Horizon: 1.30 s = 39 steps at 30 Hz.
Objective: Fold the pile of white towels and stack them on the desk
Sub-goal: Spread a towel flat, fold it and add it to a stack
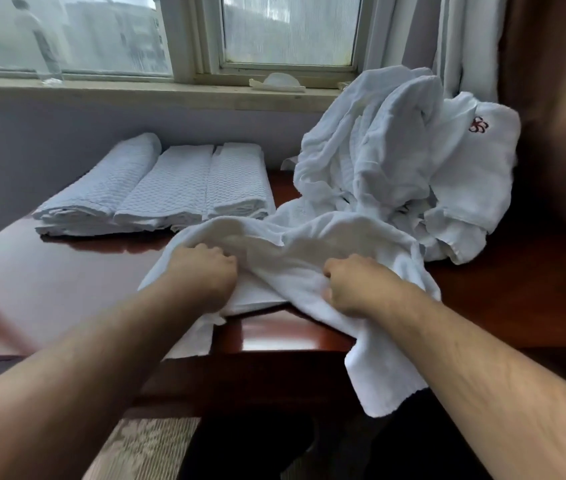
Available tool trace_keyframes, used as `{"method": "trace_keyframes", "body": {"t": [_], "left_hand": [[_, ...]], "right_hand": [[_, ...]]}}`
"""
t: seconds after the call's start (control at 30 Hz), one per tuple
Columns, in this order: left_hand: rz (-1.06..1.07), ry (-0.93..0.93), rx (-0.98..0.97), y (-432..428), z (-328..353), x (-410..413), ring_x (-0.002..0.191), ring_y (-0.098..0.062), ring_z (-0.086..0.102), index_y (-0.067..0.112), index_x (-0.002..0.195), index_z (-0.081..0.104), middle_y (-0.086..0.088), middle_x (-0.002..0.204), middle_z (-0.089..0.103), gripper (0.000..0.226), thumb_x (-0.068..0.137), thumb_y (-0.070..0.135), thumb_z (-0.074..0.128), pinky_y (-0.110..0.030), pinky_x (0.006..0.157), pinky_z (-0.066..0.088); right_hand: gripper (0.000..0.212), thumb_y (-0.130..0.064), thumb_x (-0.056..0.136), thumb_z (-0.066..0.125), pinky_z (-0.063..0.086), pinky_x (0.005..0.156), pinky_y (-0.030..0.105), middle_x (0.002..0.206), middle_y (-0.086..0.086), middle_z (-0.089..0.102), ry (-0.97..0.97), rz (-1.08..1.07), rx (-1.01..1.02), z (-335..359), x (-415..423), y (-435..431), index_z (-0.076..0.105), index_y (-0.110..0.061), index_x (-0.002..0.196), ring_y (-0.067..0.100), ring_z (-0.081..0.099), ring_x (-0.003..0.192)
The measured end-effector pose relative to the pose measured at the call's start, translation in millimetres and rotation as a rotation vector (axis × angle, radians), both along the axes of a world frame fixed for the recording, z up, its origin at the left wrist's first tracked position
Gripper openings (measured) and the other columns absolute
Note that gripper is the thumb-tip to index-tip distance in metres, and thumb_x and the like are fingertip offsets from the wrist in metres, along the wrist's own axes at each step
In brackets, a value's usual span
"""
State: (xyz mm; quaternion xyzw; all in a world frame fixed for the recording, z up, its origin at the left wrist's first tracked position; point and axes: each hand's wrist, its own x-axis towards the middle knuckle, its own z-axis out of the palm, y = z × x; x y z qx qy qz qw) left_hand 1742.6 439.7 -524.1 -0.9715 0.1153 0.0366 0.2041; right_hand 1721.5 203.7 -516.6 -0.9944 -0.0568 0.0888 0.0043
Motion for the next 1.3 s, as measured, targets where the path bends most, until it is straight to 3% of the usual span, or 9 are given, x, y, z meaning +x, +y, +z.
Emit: {"method": "trace_keyframes", "body": {"t": [0.17,0.3,0.53,0.7,0.87,1.07,1.13,1.23,1.3], "left_hand": [[0.056,-0.004,0.177,41,15,-4,0.127,-0.02,0.055,0.025,0.13,0.062,0.003,0.136,0.061,0.041,0.089,0.023,0.06,-0.034,0.109,0.041],[0.046,-0.259,-0.186,24,1,-9,0.114,-0.027,0.064,0.012,0.13,0.056,-0.008,0.127,0.064,0.038,0.093,0.009,0.045,-0.04,0.093,0.052],[0.2,0.096,-0.481,17,-22,7,0.15,-0.035,0.016,0.021,0.156,0.029,-0.015,0.16,0.028,0.073,0.095,0.056,0.049,-0.049,0.122,0.02],[0.17,0.257,-0.434,57,-4,7,0.147,-0.027,0.028,0.037,0.157,0.025,-0.003,0.161,0.03,0.111,0.065,0.074,0.073,-0.038,0.121,0.024],[0.186,-0.052,-0.583,72,-17,16,0.125,-0.029,0.049,0.031,0.131,0.061,-0.006,0.135,0.057,0.053,0.089,0.062,0.059,-0.04,0.107,0.04],[0.211,0.221,-0.548,74,-15,9,0.153,-0.027,0.009,0.029,0.16,0.005,-0.001,0.167,0.006,0.14,0.047,0.083,0.069,-0.049,0.123,0.019],[0.176,0.239,-0.504,61,-8,9,0.148,-0.027,0.026,0.02,0.157,0.019,-0.004,0.164,0.022,0.123,0.06,0.073,0.074,-0.042,0.119,0.029],[0.025,-0.02,-0.751,24,-9,7,0.129,-0.026,0.049,0.016,0.135,0.05,-0.008,0.141,0.052,0.056,0.089,0.043,0.066,-0.034,0.109,0.038],[-0.062,-0.139,-0.903,6,-19,3,0.131,-0.023,0.046,0.023,0.138,0.048,-0.003,0.141,0.049,0.055,0.09,0.043,0.067,-0.035,0.111,0.036]], "right_hand": [[0.032,-0.01,0.095,0.05,0.055,0.092,0.04,0.112,0.002,0.067,0.062,-0.068,-0.127,19,1,0,0.065,-0.022,0.121,0.023,0.062,0.098],[0.042,-0.034,0.101,0.044,0.049,0.098,0.042,0.136,0.008,0.057,-0.072,-0.043,0.121,4,1,21,0.053,-0.019,0.139,0.029,0.057,0.119],[0.047,-0.049,0.101,0.035,0.04,0.106,0.044,0.144,0.012,0.043,-0.083,-0.073,0.243,-22,0,16,0.052,-0.024,0.137,0.033,0.046,0.127],[0.06,-0.044,0.095,0.036,0.03,0.114,0.052,0.153,0.019,0.033,-0.041,-0.18,0.116,-24,7,22,0.032,-0.018,0.149,0.04,0.036,0.138],[0.051,-0.037,0.091,0.036,0.024,0.113,0.055,0.146,0.023,0.032,-0.09,-0.159,0.135,-30,12,35,0.043,-0.029,0.141,0.043,0.029,0.137],[0.067,-0.038,0.086,0.048,0.036,0.11,0.046,0.141,0.008,0.048,-0.164,0.044,0.235,-35,18,24,0.033,-0.028,0.15,0.035,0.042,0.126],[0.072,-0.041,0.081,0.045,0.041,0.106,0.045,0.135,0.005,0.055,-0.162,0.063,0.278,-33,17,21,0.029,-0.03,0.151,0.033,0.047,0.122],[0.076,-0.037,0.082,0.05,0.048,0.088,0.036,0.113,0.002,0.063,-0.182,0.04,0.418,-32,19,21,0.026,-0.033,0.154,0.029,0.059,0.106],[0.081,-0.031,0.083,0.051,0.05,0.085,0.036,0.1,0.001,0.065,-0.168,0.008,0.498,-29,20,20,0.018,-0.042,0.157,0.027,0.062,0.098]]}}
